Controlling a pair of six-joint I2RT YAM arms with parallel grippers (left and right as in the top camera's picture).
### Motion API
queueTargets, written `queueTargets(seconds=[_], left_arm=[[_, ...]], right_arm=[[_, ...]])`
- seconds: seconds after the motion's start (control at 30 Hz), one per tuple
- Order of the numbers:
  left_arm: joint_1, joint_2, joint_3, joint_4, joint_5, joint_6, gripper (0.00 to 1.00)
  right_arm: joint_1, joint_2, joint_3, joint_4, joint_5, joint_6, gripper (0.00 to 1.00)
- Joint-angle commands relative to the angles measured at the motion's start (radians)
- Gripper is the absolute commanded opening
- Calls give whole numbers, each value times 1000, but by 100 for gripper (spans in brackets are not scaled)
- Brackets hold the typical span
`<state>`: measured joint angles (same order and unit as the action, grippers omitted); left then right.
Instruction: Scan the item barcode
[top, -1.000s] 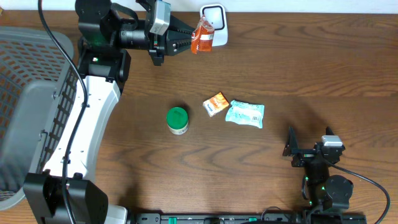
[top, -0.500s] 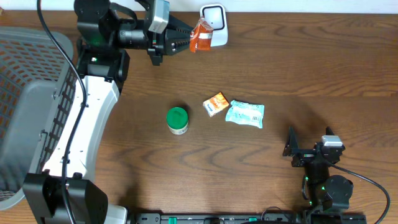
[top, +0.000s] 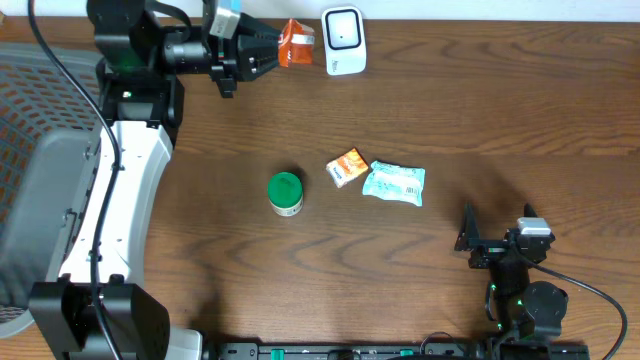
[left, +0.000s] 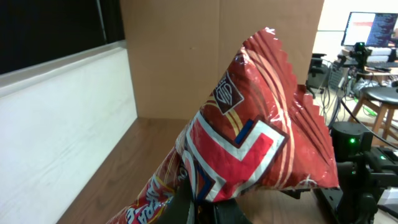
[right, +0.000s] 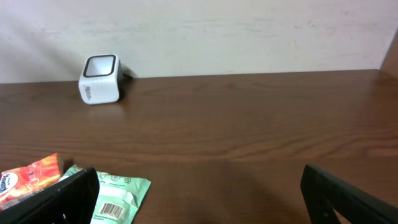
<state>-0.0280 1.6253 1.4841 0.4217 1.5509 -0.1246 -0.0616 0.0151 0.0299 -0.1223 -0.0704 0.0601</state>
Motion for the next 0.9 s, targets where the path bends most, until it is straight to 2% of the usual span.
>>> queueTargets(seconds=[0.0,0.63,0.77,0.87], left_arm=[[12,-21,7,-1,21,-20,7],[12,-21,7,8,21,-48,8],[10,-21,7,38,20,4,7],[1,-21,7,38,20,102,8]], right_arm=[[-9,-2,3,-9,2,3,99],[-9,-2,3,-9,2,3,99],[-9,-2,3,-9,2,3,99],[-9,-2,3,-9,2,3,99]])
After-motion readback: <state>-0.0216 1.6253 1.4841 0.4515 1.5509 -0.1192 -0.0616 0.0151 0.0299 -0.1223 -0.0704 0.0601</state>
